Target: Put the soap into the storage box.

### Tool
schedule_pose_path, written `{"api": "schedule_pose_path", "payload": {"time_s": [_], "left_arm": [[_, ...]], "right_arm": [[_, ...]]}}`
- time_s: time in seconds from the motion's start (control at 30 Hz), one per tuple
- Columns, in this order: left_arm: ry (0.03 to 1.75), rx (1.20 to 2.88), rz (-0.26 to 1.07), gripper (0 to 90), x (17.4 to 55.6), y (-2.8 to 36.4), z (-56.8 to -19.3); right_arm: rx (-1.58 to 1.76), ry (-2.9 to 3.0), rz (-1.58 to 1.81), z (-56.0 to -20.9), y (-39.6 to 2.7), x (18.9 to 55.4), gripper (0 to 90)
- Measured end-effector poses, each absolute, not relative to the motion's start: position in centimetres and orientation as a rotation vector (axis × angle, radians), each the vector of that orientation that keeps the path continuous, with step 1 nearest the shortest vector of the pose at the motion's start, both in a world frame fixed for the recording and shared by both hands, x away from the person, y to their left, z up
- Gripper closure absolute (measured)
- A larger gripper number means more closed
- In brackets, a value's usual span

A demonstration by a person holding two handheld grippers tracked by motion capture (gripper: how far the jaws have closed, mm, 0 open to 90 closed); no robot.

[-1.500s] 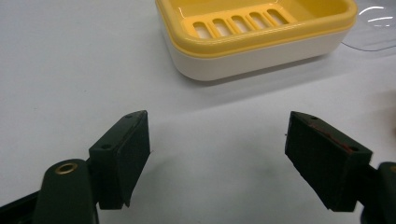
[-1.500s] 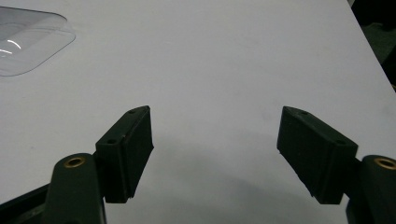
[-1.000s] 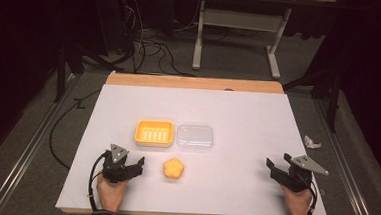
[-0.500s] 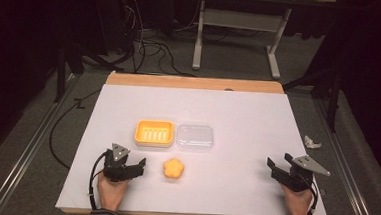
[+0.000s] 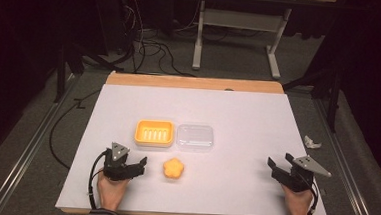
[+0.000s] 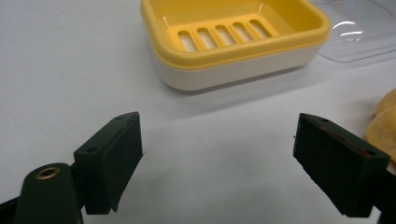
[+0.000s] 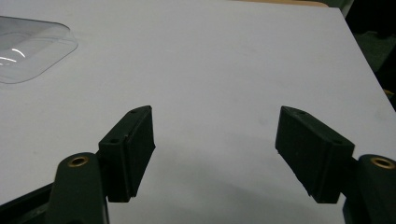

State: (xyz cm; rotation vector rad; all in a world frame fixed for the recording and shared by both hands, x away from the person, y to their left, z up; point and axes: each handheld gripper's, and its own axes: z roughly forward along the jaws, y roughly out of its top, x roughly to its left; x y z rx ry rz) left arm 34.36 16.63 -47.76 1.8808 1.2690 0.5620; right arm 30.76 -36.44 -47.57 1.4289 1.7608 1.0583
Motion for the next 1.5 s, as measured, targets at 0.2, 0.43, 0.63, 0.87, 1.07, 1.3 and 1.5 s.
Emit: {"api": "schedule_pose_path", "payload": {"time_s": [0.2, 0.43, 0.63, 0.87, 1.07, 1.3, 1.5], "left_arm": [[1.245, 1.888, 0.525, 16.2, 34.2, 16.1, -47.5], [1.225, 1.914, 0.479, 15.9, 34.1, 15.4, -46.9], [1.196, 1.944, 0.455, 14.4, 33.7, 14.6, -46.7], [1.144, 1.943, 0.449, 14.1, 33.3, 13.8, -45.9], [1.099, 1.970, 0.442, 12.6, 33.0, 12.7, -45.4], [1.043, 2.001, 0.411, 11.8, 32.6, 11.0, -45.5], [1.001, 2.049, 0.396, 11.3, 32.5, 9.5, -45.9]], "right_arm": [[1.428, 1.761, 1.063, -47.6, -36.5, 30.7, 28.6], [1.422, 1.763, 1.066, -47.6, -36.5, 30.7, 28.6], [1.420, 1.763, 1.065, -47.6, -36.5, 30.7, 28.7], [1.417, 1.761, 1.068, -47.6, -36.5, 30.7, 28.7], [1.420, 1.756, 1.071, -47.6, -36.5, 30.7, 28.6], [1.418, 1.759, 1.067, -47.6, -36.5, 30.7, 28.5], [1.419, 1.759, 1.068, -47.6, -36.5, 30.7, 28.5]]}}
